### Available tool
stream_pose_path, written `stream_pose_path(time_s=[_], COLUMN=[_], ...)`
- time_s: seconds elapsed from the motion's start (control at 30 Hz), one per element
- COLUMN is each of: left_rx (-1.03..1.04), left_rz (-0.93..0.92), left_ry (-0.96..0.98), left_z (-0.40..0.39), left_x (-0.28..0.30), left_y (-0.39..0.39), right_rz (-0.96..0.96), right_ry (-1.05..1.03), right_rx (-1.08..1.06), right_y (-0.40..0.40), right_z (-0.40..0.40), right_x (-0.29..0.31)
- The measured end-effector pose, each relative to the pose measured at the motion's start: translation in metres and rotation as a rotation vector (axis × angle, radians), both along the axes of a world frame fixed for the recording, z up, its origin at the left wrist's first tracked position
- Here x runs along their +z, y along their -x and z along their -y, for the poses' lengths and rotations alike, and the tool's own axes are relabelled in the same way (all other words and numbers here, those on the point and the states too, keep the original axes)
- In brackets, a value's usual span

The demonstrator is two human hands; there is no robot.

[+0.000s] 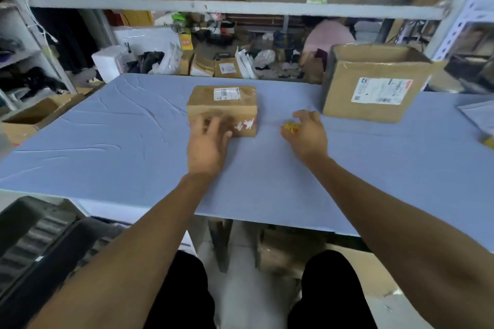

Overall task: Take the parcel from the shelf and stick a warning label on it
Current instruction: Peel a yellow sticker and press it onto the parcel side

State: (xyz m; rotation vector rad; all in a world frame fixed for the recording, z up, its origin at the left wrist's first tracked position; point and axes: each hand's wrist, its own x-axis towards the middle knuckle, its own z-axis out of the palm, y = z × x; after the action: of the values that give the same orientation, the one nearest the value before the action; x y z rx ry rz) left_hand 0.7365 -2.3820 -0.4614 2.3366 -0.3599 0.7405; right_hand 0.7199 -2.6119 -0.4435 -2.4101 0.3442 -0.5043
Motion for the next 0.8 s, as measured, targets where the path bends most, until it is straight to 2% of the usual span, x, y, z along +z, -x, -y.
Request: stream_pose_path(time_s=[0.1,0.2,0.27,0.4,0.8], left_rx=[-0.243,-0.336,-0.333,-0.196,-0.202], left_rz=[-0.151,-0.308,-0.34,-0.363,-0.378], left_ry=[-0.112,-0.134,-0.09,0.022,0.041], left_z=[0.039,0.089,0.117,0.144,0.151], left_x=[-0.005,-0.009,-0.016,-0.021,-0.028], left_y=[-0.001,-0.008,-0.017,-0.049,-0.067], right_rz=[-0.123,-0.162,-0.161,-0.221,-0.179], right_ry=[-0.015,0.001,-0.02,0.024,0.003], right_rx=[-0.121,-0.121,-0.141,-0.198,-0.127], right_y=[0.017,0.013,0.002,-0.023,-0.039], right_z=[0.034,0.048,0.051,0.052,0.059], right_x=[-0.016,-0.023,-0.025,-0.025,-0.031])
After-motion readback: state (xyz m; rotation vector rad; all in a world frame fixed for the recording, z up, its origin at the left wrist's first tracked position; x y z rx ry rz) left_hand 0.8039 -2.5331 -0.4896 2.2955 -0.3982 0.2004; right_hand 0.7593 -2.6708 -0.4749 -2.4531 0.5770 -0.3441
